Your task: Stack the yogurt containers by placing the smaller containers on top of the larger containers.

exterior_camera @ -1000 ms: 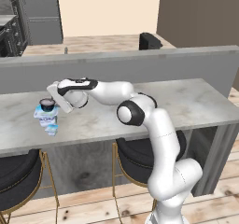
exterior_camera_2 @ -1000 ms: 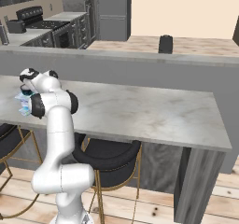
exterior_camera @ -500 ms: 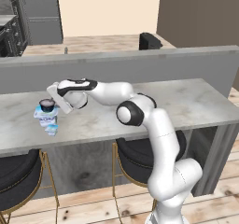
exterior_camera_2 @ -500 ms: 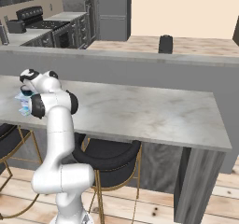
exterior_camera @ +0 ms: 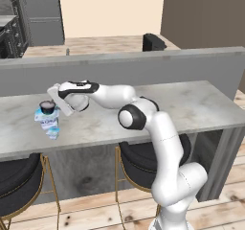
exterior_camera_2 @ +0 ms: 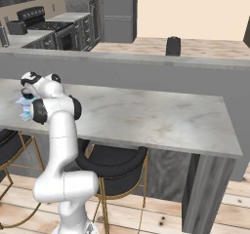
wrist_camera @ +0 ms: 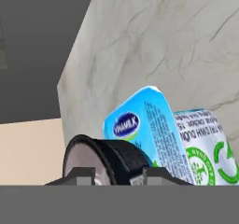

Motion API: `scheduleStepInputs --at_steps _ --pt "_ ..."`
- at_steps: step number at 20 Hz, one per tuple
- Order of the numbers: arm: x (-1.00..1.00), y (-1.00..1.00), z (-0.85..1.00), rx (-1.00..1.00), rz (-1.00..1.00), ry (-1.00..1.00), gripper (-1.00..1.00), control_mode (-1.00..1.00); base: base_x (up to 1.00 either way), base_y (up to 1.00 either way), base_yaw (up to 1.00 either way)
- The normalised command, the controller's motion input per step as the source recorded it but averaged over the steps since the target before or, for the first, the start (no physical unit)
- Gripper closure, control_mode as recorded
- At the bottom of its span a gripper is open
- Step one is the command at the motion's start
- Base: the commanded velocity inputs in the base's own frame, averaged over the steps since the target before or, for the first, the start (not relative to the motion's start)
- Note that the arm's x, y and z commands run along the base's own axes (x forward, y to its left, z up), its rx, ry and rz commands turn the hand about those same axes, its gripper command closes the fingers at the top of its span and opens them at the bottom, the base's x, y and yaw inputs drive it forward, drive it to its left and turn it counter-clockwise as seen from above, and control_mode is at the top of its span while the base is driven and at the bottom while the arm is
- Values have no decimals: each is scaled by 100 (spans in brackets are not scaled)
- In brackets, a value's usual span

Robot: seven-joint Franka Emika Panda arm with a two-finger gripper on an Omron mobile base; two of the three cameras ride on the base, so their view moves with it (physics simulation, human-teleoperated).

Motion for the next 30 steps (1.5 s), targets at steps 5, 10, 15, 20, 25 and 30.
scheduleStepInputs --at_steps 5,10,15,20,25,30 --pt "1 5 -6 0 0 0 100 -100 0 0 0" --pt "0 2 -2 0 0 0 -100 -100 0 0 0" --pt "0 0 -3 0 0 0 -100 -100 0 0 0" --pt "0 0 -3 0 0 0 -100 -100 0 0 0" --pt "0 -5 0 0 0 0 -100 -100 0 0 0" --pt "-29 -22 31 0 -2 0 -100 -100 0 0 0"
